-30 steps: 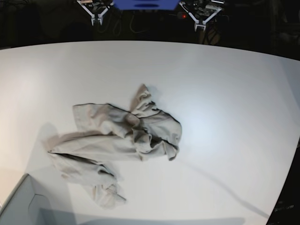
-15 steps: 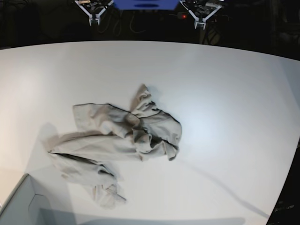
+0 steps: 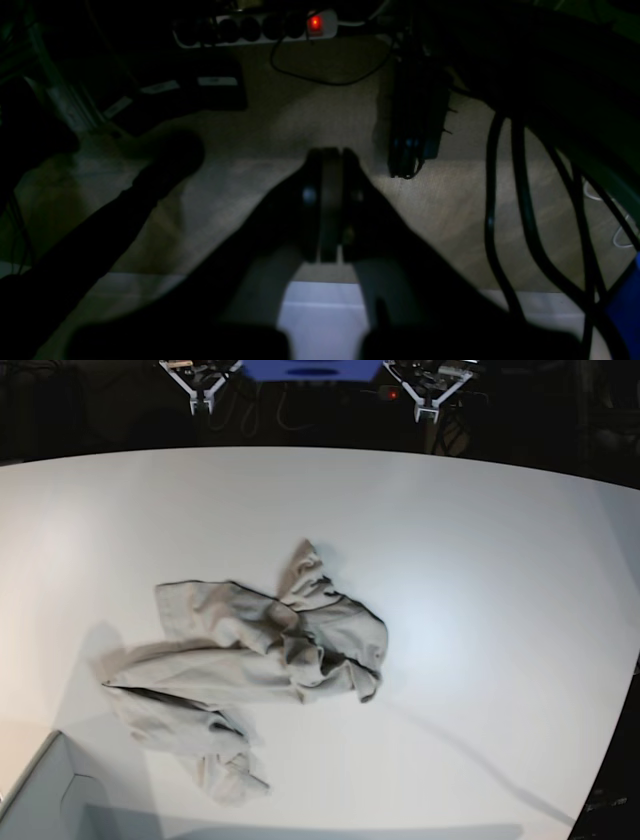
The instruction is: Layout the t-shirt on the table in an organized manner, then fold the t-shirt properly
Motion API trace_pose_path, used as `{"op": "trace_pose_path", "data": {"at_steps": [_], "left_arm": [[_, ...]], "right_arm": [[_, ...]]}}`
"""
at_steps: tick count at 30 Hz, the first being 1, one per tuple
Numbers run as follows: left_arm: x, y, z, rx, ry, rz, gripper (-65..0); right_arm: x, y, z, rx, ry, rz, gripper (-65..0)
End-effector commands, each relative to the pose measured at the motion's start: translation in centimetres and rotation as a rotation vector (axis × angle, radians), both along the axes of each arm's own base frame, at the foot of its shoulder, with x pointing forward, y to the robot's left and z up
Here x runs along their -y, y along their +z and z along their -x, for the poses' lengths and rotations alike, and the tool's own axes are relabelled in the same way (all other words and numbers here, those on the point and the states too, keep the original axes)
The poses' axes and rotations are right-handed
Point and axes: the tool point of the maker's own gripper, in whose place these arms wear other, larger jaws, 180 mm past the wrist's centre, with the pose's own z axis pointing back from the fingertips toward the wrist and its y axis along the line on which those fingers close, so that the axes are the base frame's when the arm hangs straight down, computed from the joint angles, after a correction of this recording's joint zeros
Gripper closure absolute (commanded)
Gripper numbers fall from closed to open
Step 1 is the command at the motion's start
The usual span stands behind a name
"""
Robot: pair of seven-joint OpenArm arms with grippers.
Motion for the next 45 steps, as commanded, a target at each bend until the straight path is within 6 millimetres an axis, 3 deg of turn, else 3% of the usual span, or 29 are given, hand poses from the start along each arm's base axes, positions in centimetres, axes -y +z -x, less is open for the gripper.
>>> {"op": "trace_pose_path", "data": {"at_steps": [1,7,9,12,18,22,25,35,41,45], "left_arm": [[-0.2,0.0,0.2,-0.002,-0.003,-0.008,0.0],[-0.1,0.0,1.3,-0.01,-0.002,-0.003,0.0],[-0.3,0.1,1.3,0.005,-0.004,-0.002,0.0],[-1.8,0.8,1.4,0.06,-0.011,-0.021,0.0],[-3.8,3.5,2.3,0.167,-0.04,-0.039,0.0],[-4.0,7.2,1.9,0.282,-0.065,-0.033,0.0],[-3.8,11.1,0.6,0.393,-0.045,0.0,0.0],[-0.9,24.3,-5.9,0.721,-0.029,0.157,0.0],[0.8,29.7,-10.7,0.899,-0.016,0.234,-1.9],[2.4,32.2,-14.7,1.028,-0.015,0.281,-17.5]], "right_arm": [[-0.2,0.0,0.1,0.0,-0.003,-0.015,0.0],[-0.2,0.0,0.1,0.005,-0.003,-0.015,0.0],[-0.2,0.1,1.1,-0.008,-0.003,-0.015,0.0],[0.0,0.5,1.5,0.029,0.001,-0.01,0.0],[0.3,4.0,1.9,0.188,0.018,0.0,0.0],[1.4,8.6,1.1,0.322,0.05,0.02,0.0],[2.1,12.8,-0.6,0.434,0.084,0.033,0.0],[2.2,25.4,-6.0,0.725,0.203,0.035,0.0],[1.4,29.1,-8.4,0.831,0.221,0.024,0.0],[1.0,29.7,-8.9,0.852,0.218,0.019,0.0]]}}
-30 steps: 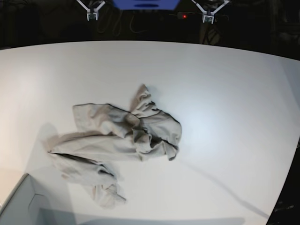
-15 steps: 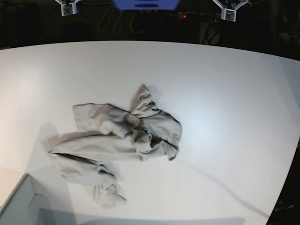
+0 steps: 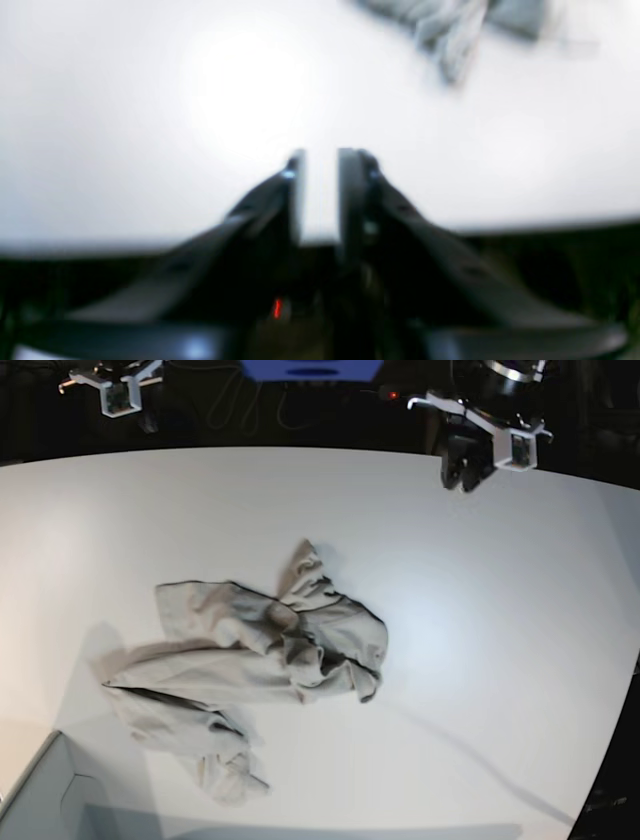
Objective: Layout the t-shirt on the table in an organized manner, then fold the t-shirt properly
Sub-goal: 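Reach the left gripper down and grasp the beige t-shirt's edge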
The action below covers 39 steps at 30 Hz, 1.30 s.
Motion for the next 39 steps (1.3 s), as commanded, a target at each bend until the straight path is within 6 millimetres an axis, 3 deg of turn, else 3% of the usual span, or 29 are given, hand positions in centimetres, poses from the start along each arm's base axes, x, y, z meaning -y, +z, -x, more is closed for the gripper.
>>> {"op": "trace_pose_path", "data": {"at_steps": [1,3,8,15,17,22,25,31,37,39], "left_arm": [[0.8,1.2,-1.0,0.054,-0.001,0.032,-20.5],[1.8,1.8,-2.8,0.096,-0.012,0.05,-21.0],[4.3,0.5,-7.5,0.047,-0.054,0.071,-19.0],[6.8,-2.4,-13.6,-0.062,-0.045,0.104,-19.2],[7.6,-3.4,-14.7,-0.086,-0.035,0.122,-21.9],[9.9,-5.3,-15.0,-0.145,-0.025,0.177,-35.4],[11.1,-6.9,-14.6,-0.196,-0.022,0.198,-39.4],[14.7,-10.0,-14.2,-0.282,-0.117,0.17,-39.6],[17.3,-9.4,-14.6,-0.277,-0.167,0.184,-39.1],[17.2,-9.9,-14.4,-0.289,-0.167,0.179,-32.7]], "right_arm": [[0.0,0.7,-0.2,0.026,0.009,-0.001,-1.6],[-0.1,0.7,-0.2,0.026,0.008,-0.002,-6.9],[0.2,0.8,-0.4,0.031,0.005,0.004,-19.5],[0.2,0.8,-0.4,0.033,0.006,0.004,-21.0],[0.2,0.8,-0.4,0.033,0.006,0.004,-21.0],[0.2,0.8,-0.4,0.033,0.005,0.004,-21.0],[0.2,0.8,-0.4,0.033,0.005,0.004,-21.0],[0.2,0.7,-0.4,0.03,0.005,0.005,-21.0],[0.0,0.6,-0.3,0.026,0.008,0.0,-21.0],[0.0,0.5,-0.2,0.024,0.008,0.0,-21.0]]}}
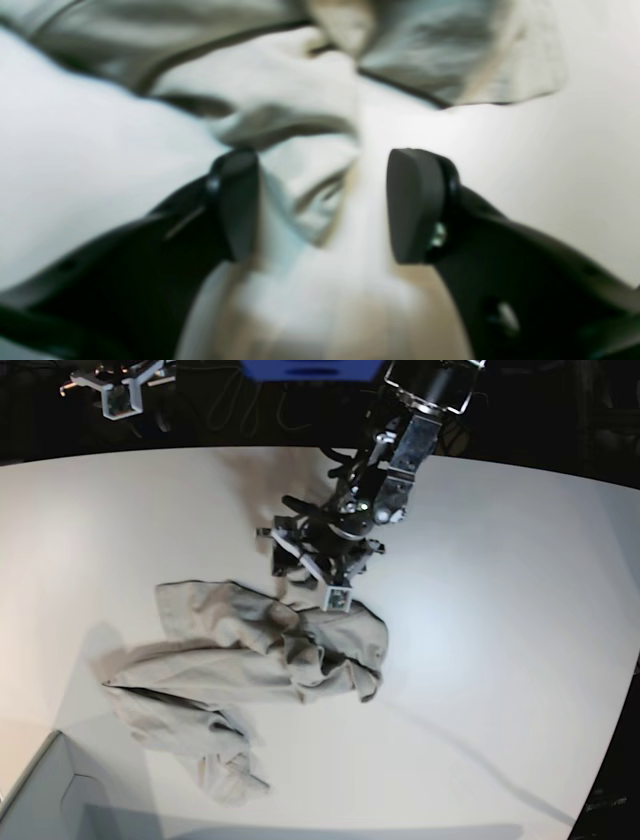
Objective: Layout the t-shirt on the table in an organized manner, then fold the t-shirt properly
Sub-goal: 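Reach the left gripper down and grasp the beige t-shirt's edge, then drag the grasped shirt edge with the left gripper across the table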
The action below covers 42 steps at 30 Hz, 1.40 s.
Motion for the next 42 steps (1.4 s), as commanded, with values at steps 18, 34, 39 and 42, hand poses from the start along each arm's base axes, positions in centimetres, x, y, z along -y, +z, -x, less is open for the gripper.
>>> {"op": "trace_pose_path", "data": {"at_steps": [18,34,39,42], "left_arm": [[-20.5,5.2,-1.7,0.18,0.411,-0.147,-0.1],[-32.4,3.1,2.9,0.099,0.534,-0.236,-11.3],[-34.0,3.4,4.8,0.082,0.594,-0.23,-30.9],[-35.2,3.4,6.8,0.045,0.62,-0.256,-45.6]], "right_arm": [[-0.6,-0.9,-0.8,-0.059,0.002,-0.006,-20.8],[-4.9,-0.5,-2.1,-0.024,0.076,-0.099,-21.0],[-5.0,-0.3,-2.7,-0.009,0.079,-0.1,-21.0],[-5.0,-0.3,-2.7,-0.008,0.08,-0.1,-21.0]]}}
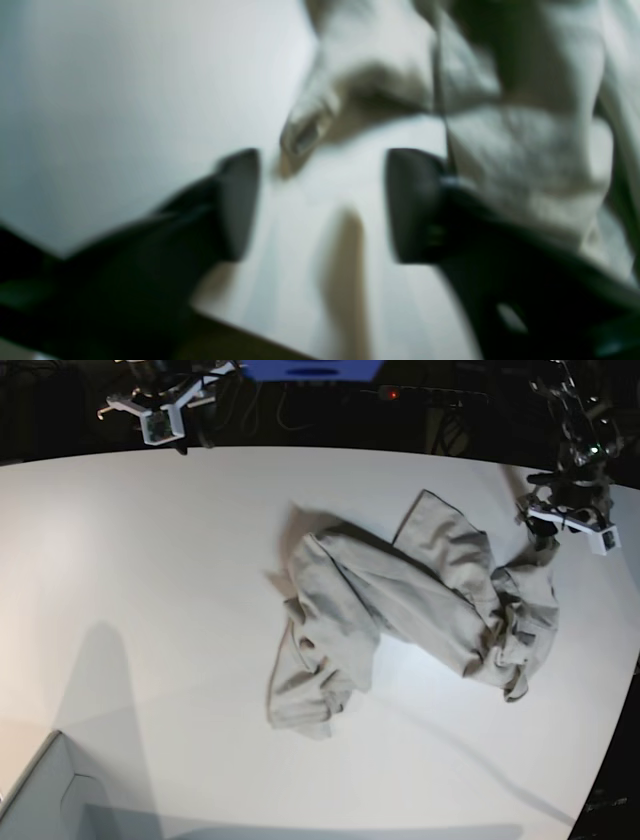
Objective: Layout the t-shirt on the table in an organized manner, then fold the t-shirt properly
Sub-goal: 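Drag the grasped shirt edge with the left gripper across the table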
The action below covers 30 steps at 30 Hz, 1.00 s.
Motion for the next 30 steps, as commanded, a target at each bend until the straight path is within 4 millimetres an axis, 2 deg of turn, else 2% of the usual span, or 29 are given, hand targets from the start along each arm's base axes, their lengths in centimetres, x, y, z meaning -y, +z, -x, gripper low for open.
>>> {"op": "trace_pose_path", "data": {"at_steps": [1,2,6,14,20,23,26,28,30], "left_arm": [[-0.2,0.6,0.2,0.008,-0.009,-0.013,-49.6],[0.1,0.5,0.6,0.003,-0.012,-0.009,-52.0],[1.8,0.5,0.9,0.031,0.004,0.055,-52.1],[8.8,-0.7,-0.9,0.033,-0.124,0.157,-52.1],[11.4,-1.1,-1.8,0.033,-0.172,0.19,-50.5],[12.5,-2.7,-2.0,-0.001,-0.187,0.228,-41.6],[12.9,-3.8,-2.2,-0.022,-0.181,0.251,-27.6],[13.0,-4.1,-2.1,-0.029,-0.179,0.258,-15.2],[13.0,-3.4,-2.4,-0.011,-0.182,0.25,-0.4]], "right_arm": [[-0.1,0.7,0.0,0.023,0.005,-0.006,-21.0],[-0.1,0.7,0.0,0.023,0.005,-0.006,-21.0],[-0.1,0.7,0.0,0.021,0.005,-0.006,-21.0],[-0.2,0.7,0.1,0.018,0.006,-0.007,-21.0],[-0.2,0.6,0.2,0.015,0.006,-0.007,-21.0],[-0.2,0.6,0.3,0.013,0.006,-0.007,-21.0],[-0.2,0.6,0.5,0.007,0.006,-0.007,-20.9],[-0.2,0.5,0.7,0.003,0.006,-0.007,-20.9],[-0.2,0.5,0.7,0.003,0.006,-0.007,-20.9]]}}
